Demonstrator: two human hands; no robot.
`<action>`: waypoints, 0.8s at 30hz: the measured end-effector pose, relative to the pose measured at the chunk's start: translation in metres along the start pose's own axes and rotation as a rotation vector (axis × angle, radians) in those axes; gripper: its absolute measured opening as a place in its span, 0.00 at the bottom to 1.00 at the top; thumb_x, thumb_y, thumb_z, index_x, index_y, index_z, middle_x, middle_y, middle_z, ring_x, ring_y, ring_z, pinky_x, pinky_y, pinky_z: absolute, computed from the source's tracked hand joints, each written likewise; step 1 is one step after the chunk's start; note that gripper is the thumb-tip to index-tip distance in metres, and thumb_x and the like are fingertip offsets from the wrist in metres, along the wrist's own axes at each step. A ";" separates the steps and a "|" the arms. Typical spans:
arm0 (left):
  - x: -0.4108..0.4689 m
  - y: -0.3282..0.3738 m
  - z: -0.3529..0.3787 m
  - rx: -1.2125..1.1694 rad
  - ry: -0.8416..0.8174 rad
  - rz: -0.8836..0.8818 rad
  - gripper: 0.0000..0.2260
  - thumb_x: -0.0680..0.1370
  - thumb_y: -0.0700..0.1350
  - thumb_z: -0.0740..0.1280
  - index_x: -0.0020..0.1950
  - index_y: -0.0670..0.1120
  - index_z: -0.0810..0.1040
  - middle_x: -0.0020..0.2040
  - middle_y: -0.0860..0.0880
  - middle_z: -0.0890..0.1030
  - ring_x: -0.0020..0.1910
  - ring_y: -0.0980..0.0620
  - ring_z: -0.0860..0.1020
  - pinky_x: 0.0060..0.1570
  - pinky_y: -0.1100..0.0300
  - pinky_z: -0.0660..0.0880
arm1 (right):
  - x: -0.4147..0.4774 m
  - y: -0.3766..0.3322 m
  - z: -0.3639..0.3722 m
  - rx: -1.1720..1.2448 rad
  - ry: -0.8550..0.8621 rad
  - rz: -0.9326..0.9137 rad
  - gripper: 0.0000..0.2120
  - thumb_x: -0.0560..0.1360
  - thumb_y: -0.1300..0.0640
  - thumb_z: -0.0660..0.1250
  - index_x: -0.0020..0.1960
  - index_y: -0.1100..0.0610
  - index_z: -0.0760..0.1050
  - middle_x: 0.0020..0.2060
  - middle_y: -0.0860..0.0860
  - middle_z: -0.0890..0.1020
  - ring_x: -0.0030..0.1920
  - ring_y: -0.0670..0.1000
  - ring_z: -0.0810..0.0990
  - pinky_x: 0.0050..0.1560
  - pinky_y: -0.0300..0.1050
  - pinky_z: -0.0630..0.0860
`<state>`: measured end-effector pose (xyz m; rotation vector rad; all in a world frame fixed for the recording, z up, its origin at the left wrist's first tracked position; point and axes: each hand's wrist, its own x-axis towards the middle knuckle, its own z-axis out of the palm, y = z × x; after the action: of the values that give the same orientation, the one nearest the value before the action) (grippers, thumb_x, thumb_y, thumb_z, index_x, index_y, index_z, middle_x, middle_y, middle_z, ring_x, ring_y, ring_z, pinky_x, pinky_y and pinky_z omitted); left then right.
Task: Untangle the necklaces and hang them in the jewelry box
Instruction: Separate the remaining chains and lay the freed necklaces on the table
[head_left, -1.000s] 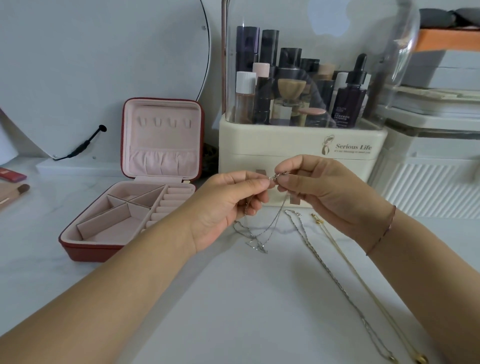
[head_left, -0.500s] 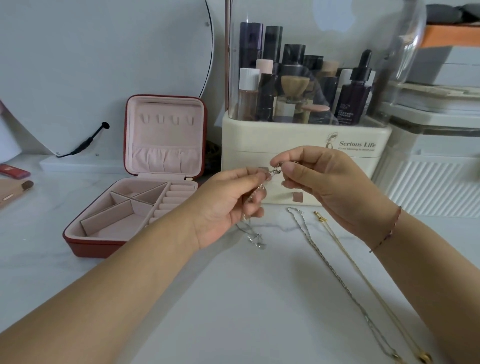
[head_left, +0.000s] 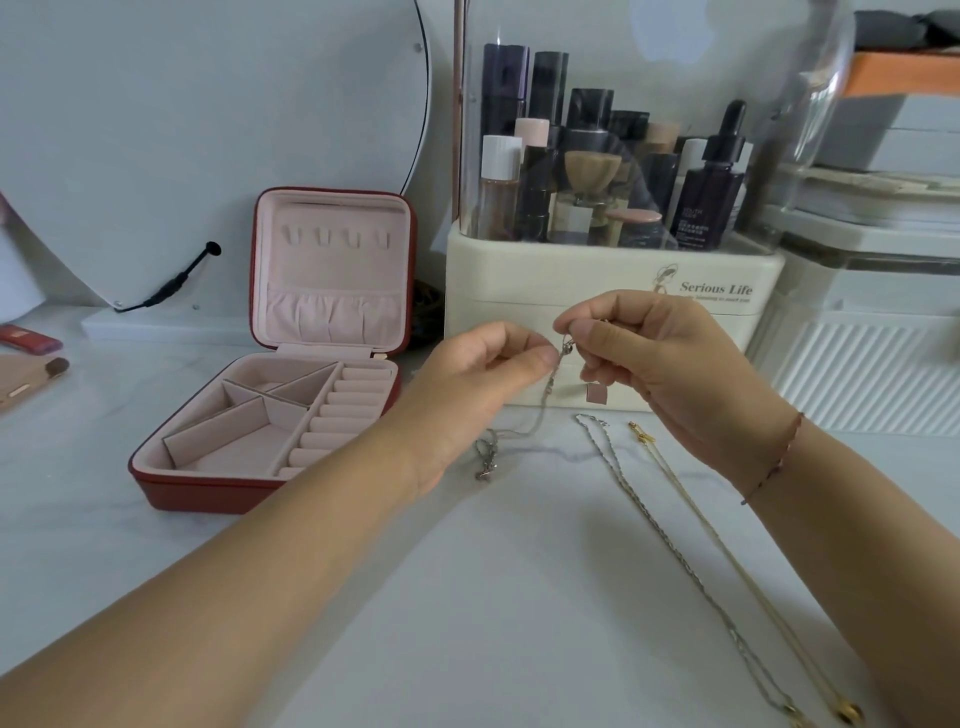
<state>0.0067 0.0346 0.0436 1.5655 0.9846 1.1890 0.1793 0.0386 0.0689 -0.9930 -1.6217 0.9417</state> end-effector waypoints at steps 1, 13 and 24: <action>0.000 -0.001 0.000 0.033 0.011 0.036 0.06 0.75 0.46 0.70 0.49 0.47 0.81 0.47 0.50 0.83 0.48 0.57 0.79 0.52 0.66 0.73 | 0.000 0.001 0.000 0.004 -0.007 0.010 0.05 0.76 0.62 0.67 0.46 0.61 0.81 0.30 0.51 0.75 0.34 0.53 0.73 0.43 0.49 0.72; 0.000 0.000 -0.002 -0.134 -0.032 -0.036 0.12 0.68 0.51 0.70 0.46 0.45 0.83 0.38 0.50 0.83 0.39 0.57 0.79 0.45 0.63 0.74 | -0.001 -0.001 -0.001 0.096 -0.156 0.099 0.09 0.74 0.63 0.67 0.53 0.63 0.77 0.27 0.51 0.75 0.30 0.48 0.71 0.39 0.40 0.72; 0.009 0.011 -0.019 -0.767 -0.003 -0.204 0.07 0.78 0.43 0.61 0.41 0.45 0.74 0.35 0.50 0.80 0.37 0.54 0.80 0.43 0.60 0.79 | -0.002 -0.007 -0.005 0.041 -0.269 0.187 0.10 0.75 0.67 0.65 0.55 0.60 0.78 0.28 0.52 0.74 0.28 0.47 0.72 0.36 0.38 0.73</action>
<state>-0.0088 0.0435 0.0591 0.8372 0.5572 1.2170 0.1833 0.0352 0.0757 -1.0374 -1.7427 1.2750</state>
